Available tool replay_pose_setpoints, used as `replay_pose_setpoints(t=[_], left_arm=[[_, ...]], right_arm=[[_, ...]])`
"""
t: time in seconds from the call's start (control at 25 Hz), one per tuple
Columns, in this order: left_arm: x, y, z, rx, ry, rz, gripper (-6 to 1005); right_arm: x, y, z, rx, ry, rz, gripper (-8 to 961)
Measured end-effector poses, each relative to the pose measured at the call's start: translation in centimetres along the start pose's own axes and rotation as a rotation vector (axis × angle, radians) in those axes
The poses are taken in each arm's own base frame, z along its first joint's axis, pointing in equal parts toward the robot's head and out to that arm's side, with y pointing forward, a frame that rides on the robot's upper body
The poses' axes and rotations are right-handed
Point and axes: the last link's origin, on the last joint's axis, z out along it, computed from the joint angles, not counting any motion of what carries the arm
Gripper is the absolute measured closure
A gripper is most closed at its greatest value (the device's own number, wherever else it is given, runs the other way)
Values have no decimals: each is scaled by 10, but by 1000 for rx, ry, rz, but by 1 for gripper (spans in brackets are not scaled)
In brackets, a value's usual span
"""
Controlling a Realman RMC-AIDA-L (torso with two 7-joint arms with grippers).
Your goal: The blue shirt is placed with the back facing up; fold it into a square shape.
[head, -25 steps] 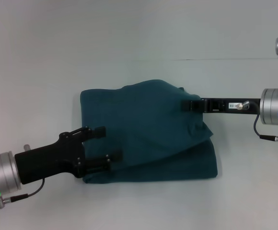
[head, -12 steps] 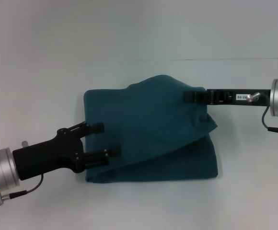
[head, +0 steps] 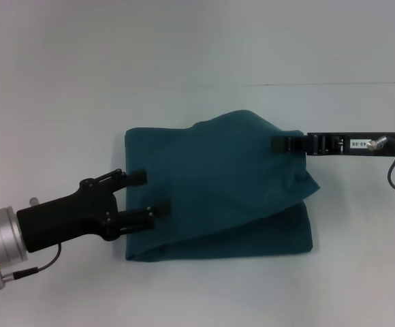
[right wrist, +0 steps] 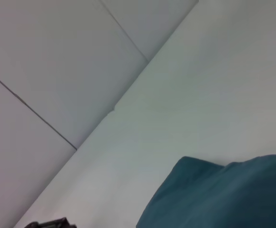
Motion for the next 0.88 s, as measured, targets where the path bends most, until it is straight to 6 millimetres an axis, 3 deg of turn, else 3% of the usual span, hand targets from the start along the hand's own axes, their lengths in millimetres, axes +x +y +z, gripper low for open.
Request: replay_pose_setpoints(t=[0.88], left_arm=[[0,0,2,2,5,-16,114]], right_arm=[[36,-21,-10,103,78,67,892]])
